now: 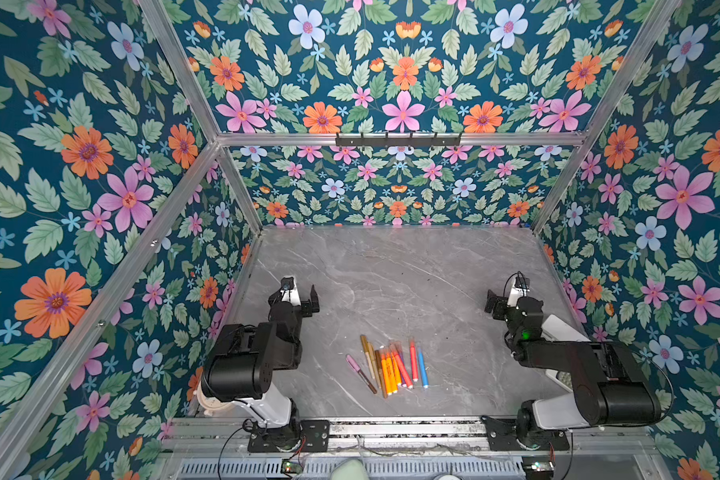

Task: Open the pen caps

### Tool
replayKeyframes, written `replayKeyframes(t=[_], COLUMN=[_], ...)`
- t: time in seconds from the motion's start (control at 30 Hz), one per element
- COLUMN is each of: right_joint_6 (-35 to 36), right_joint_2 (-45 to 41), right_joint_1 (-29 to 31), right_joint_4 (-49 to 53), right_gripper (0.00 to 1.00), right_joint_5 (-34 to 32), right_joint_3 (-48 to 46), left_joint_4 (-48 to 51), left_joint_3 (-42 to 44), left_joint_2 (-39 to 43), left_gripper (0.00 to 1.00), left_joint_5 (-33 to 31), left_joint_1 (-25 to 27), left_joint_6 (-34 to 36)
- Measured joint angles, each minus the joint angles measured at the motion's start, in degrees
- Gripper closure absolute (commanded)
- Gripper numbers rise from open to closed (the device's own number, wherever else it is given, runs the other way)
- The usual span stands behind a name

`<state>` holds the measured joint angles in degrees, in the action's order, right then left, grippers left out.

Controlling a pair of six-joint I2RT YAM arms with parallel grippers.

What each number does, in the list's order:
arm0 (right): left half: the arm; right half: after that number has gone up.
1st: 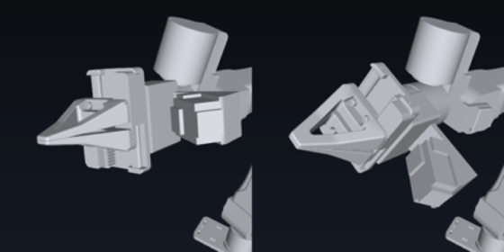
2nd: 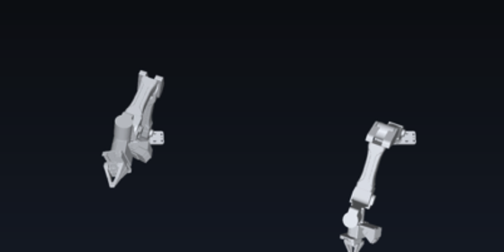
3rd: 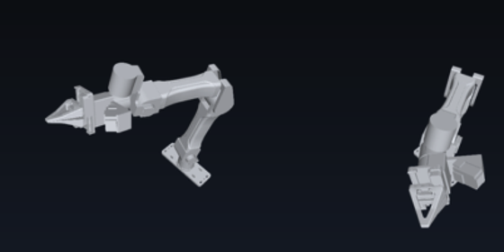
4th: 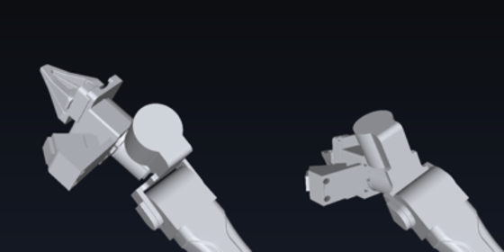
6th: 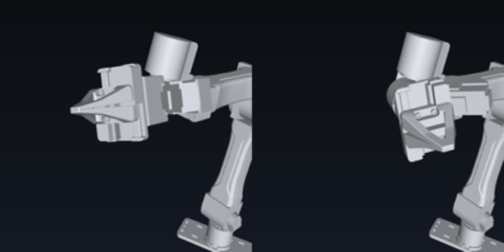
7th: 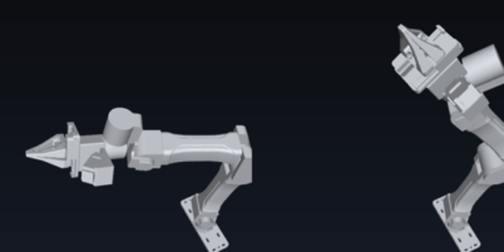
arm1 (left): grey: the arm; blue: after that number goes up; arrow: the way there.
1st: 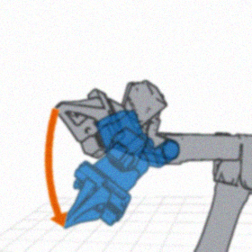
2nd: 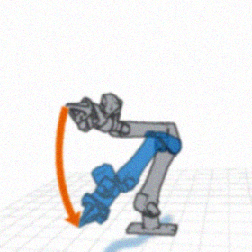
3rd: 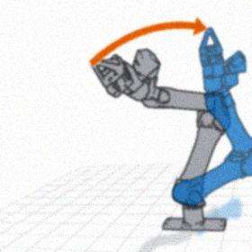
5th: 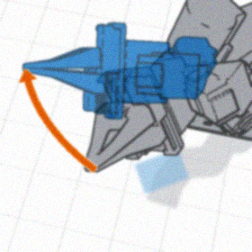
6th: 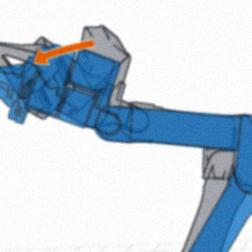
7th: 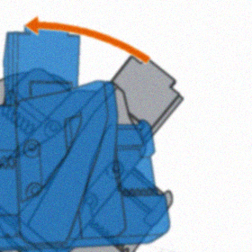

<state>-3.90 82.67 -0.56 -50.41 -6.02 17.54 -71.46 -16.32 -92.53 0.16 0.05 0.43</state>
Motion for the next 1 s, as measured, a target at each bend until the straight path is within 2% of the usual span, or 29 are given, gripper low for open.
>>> replayKeyframes(t=[1.0], right_joint_6=[0.0], right_joint_2=[0.0], right_joint_1=[0.0], right_joint_4=[0.0], right_gripper=[0.01], right_joint_5=[0.1], right_joint_3=[0.1], left_joint_4=[0.8], left_joint_3=[-0.4], left_joint_2=[0.0], left_gripper=[0.00], left_joint_5=[0.0], left_joint_1=[0.0], left_joint_6=[0.0])
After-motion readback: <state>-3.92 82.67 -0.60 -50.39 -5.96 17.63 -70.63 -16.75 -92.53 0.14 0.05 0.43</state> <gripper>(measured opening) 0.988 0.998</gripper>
